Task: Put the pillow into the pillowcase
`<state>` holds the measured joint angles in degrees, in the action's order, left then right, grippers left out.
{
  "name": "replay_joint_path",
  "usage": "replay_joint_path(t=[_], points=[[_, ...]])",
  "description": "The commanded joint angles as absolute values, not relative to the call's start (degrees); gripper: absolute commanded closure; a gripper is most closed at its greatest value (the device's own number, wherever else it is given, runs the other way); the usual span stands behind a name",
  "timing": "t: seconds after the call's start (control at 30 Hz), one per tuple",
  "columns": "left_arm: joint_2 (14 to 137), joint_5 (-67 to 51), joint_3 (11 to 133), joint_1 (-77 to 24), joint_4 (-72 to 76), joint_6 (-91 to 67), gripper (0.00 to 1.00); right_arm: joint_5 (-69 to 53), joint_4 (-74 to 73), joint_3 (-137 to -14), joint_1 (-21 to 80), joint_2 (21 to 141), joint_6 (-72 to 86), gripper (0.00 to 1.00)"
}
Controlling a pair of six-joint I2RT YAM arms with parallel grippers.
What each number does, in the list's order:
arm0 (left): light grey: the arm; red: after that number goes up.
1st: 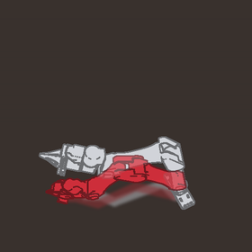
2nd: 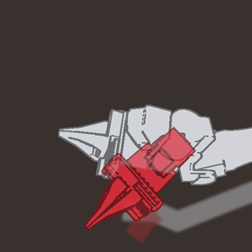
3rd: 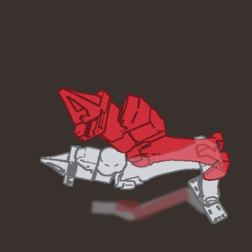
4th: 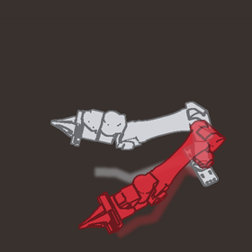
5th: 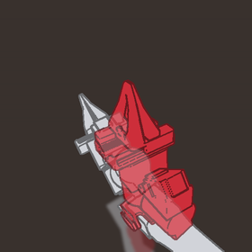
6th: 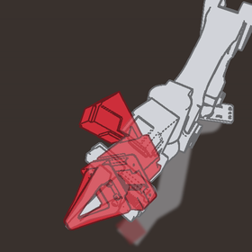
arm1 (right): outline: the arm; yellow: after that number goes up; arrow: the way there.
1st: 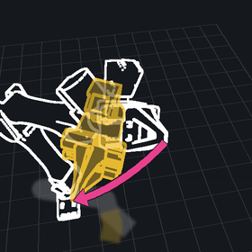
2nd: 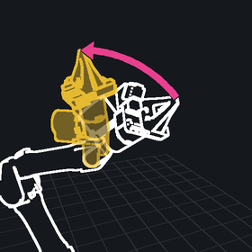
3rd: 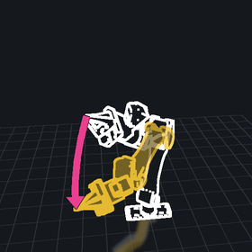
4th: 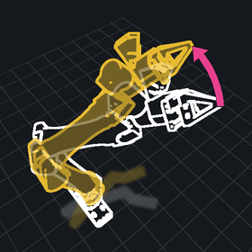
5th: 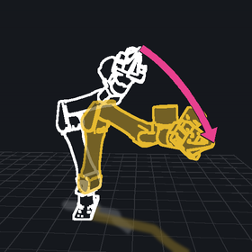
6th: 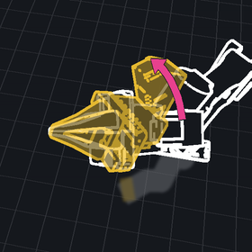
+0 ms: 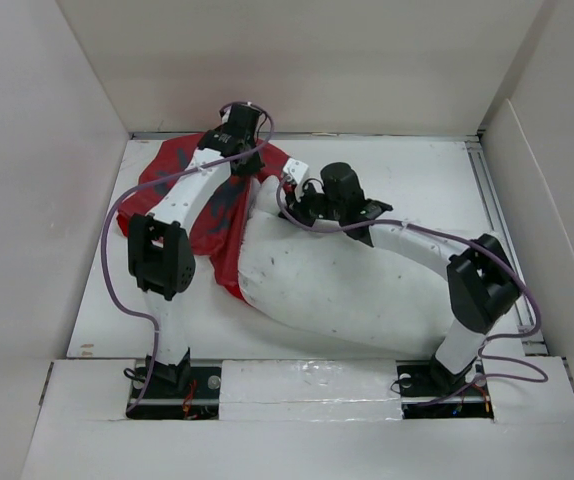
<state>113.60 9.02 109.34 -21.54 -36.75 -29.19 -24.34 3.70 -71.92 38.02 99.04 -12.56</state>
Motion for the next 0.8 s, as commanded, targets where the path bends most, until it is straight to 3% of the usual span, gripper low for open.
replay_joint_path(t=[0.0,0.5,0.63,0.77], points=[[111.1,7.9,111.5,-21.8,-31.3,-30.4,1.0,-33.9,0.9,-73.7,42.8,100.0,-14.9,1.0],[100.3,9.0,109.3,-23.0,-31.1,-30.5,1.0,-48.3,-3.8,-83.1,46.3,113.8,-19.6,1.0],[94.9,9.1,104.1,-23.0,-29.6,-31.7,1.0,-47.1,0.2,-82.4,43.7,117.2,-15.3,1.0],[89.0,6.6,93.9,-23.0,-26.7,-33.2,1.0,-43.5,13.4,-77.4,39.0,117.2,-7.7,1.0]])
